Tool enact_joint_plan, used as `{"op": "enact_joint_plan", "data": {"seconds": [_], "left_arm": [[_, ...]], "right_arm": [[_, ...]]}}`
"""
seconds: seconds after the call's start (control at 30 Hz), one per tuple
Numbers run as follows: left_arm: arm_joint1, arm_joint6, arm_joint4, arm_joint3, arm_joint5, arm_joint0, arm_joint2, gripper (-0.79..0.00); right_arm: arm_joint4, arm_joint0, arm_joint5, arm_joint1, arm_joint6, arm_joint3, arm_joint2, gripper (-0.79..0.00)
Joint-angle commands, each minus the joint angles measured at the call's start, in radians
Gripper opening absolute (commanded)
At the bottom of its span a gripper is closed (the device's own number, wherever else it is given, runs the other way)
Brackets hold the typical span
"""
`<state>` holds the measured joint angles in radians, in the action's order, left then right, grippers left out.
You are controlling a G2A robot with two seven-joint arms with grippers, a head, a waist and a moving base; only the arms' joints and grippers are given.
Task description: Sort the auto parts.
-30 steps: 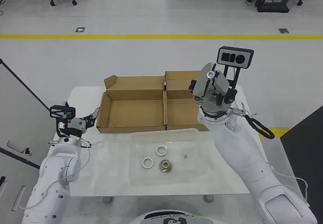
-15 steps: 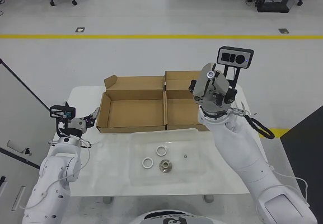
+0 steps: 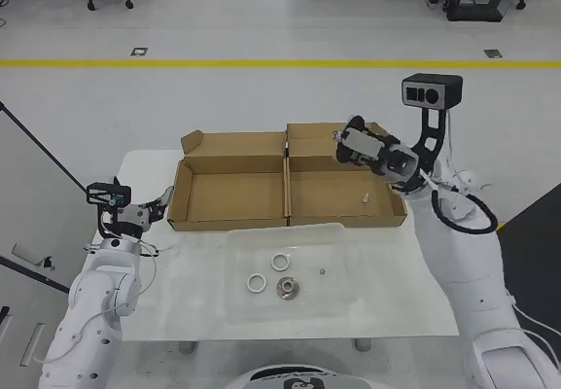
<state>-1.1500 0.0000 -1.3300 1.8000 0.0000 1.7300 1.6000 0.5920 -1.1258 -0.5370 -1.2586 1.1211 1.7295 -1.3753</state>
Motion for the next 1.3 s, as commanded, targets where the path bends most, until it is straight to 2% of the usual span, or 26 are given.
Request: {"op": "enact_joint_plan", "data": {"seconds": [0.0,0.2,0.4,0.63,0.8,1.07,1.27], "left_arm": [[0.000,0.000,0.000,0.000,0.000,0.000,0.000,0.000],[0.000,0.000,0.000,0.000,0.000,0.000,0.000,0.000],[0.000,0.000,0.000,0.000,0.000,0.000,0.000,0.000],[0.000,0.000,0.000,0.000,0.000,0.000,0.000,0.000],[0.000,0.000,0.000,0.000,0.000,0.000,0.000,0.000],[0.000,0.000,0.000,0.000,0.000,0.000,0.000,0.000],[0.000,0.000,0.000,0.000,0.000,0.000,0.000,0.000]], "right_arm": [[-0.122,0.007,0.045,0.014,0.042,0.020,-0.059,-0.785],[-0.427,0.099,0.147,0.050,0.205,0.065,-0.124,-0.785],[-0.660,0.241,0.157,0.067,0.320,0.016,-0.032,-0.785],[-0.921,0.366,0.140,0.087,0.302,-0.093,0.160,-0.785],[-1.037,0.432,0.119,0.106,0.281,-0.195,0.268,-0.785],[-1.187,0.511,0.101,0.132,0.263,-0.325,0.389,-0.785],[-1.275,0.537,0.106,0.131,0.251,-0.386,0.452,-0.785]]}}
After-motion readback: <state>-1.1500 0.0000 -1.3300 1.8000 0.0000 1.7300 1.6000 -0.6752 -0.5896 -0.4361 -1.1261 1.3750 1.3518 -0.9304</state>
